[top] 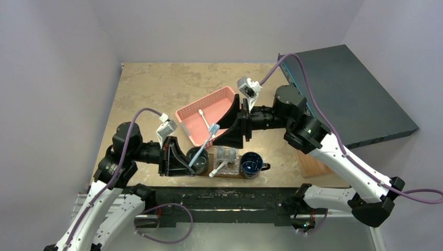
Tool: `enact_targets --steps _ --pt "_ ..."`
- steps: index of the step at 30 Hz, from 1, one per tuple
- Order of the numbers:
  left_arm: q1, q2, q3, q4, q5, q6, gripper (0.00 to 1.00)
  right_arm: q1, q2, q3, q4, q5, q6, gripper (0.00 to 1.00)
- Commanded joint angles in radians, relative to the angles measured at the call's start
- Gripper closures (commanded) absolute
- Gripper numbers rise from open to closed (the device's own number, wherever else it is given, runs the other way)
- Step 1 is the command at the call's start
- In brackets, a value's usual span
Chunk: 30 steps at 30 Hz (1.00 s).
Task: Prepare toiletry sets of a toothbrush and toothpaste on the tray
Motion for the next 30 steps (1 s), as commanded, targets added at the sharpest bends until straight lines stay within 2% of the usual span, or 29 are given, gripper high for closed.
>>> enact_targets --steps 1,15,30 --pt "-0.007 -0.011 0.014 0.014 0.025 0.035 1.0 -0.004 0.003 0.044 0.052 -0.066 0.031 0.36" --pt "-0.035 -0.001 0.027 -0.035 0.004 0.077 1.0 -0.004 0.04 0.062 0.117 -0.085 0.072 0.52" --pt "-0.035 0.003 0.047 -0.046 -0.004 0.088 1.0 -0.004 0.043 0.017 0.089 -0.065 0.048 0.52"
